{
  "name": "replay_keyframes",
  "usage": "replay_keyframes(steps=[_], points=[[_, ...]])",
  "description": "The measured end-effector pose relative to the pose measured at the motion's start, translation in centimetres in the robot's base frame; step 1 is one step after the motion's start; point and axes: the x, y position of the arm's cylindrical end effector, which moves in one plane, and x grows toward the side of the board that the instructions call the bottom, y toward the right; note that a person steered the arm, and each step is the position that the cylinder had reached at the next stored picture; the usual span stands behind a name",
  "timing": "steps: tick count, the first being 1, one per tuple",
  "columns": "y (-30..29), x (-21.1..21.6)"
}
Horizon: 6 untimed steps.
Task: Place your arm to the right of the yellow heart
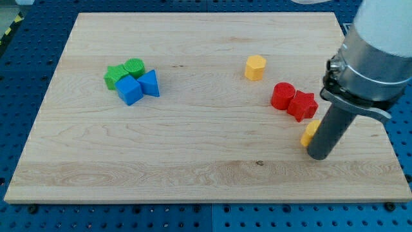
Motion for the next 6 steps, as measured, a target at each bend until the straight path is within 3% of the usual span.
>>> replay_keyframes(steps=[3,5,6], points=[[10.4,0.9],[10.4,-2.5],[7.7,-3.8]])
